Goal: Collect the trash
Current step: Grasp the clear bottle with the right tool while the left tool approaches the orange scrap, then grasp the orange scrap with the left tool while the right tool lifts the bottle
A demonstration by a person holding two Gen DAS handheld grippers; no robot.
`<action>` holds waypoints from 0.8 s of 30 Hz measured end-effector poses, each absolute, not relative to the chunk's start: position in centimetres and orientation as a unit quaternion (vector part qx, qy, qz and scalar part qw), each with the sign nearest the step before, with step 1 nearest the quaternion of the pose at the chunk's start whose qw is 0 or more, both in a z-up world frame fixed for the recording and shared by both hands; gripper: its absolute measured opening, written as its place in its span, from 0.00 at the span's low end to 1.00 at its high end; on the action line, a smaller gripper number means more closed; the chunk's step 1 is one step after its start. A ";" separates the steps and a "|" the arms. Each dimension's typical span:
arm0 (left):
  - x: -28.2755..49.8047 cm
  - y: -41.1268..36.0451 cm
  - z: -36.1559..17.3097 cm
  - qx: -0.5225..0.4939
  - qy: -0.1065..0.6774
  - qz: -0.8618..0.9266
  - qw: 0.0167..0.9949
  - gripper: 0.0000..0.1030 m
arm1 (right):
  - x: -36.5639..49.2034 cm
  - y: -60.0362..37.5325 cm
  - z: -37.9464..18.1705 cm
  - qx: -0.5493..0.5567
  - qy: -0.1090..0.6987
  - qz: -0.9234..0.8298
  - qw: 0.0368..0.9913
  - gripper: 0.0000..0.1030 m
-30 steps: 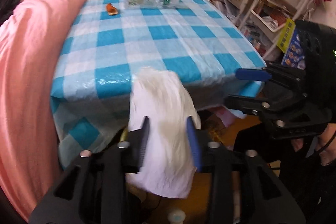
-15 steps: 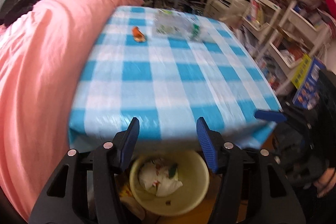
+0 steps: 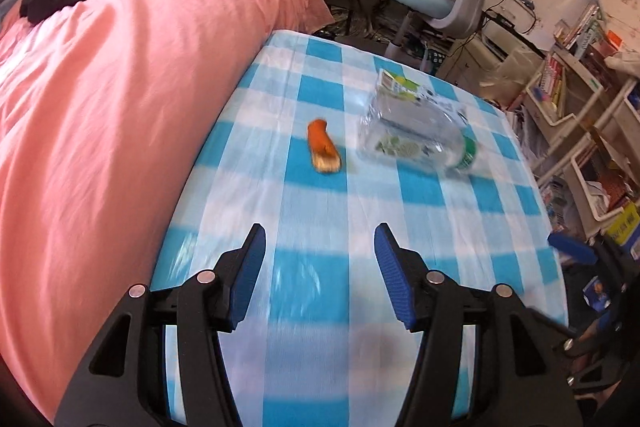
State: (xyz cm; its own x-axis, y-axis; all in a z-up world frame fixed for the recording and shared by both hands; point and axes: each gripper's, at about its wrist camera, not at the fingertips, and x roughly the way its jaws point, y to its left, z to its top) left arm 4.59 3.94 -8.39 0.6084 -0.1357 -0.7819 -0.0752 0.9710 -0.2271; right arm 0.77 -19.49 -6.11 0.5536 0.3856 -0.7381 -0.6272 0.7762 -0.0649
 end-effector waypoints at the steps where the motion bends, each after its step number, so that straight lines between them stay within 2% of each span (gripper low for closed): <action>1: 5.3 3.9 -8.5 -0.119 0.442 -0.016 0.889 0.52 | 1.9 -19.2 -6.0 -0.167 0.366 0.294 0.867 0.75; 11: 11.9 5.5 -10.2 -0.149 0.447 0.011 0.882 0.52 | 11.7 -13.7 -7.4 -0.244 0.364 0.335 0.834 0.76; 20: 14.6 5.1 -11.4 -0.142 0.463 0.004 0.875 0.52 | 14.8 -12.6 -8.9 -0.257 0.386 0.381 0.800 0.81; 24: 15.3 4.7 -12.0 -0.138 0.470 -0.001 0.872 0.52 | 12.8 -14.1 -8.5 -0.227 0.422 0.418 0.772 0.72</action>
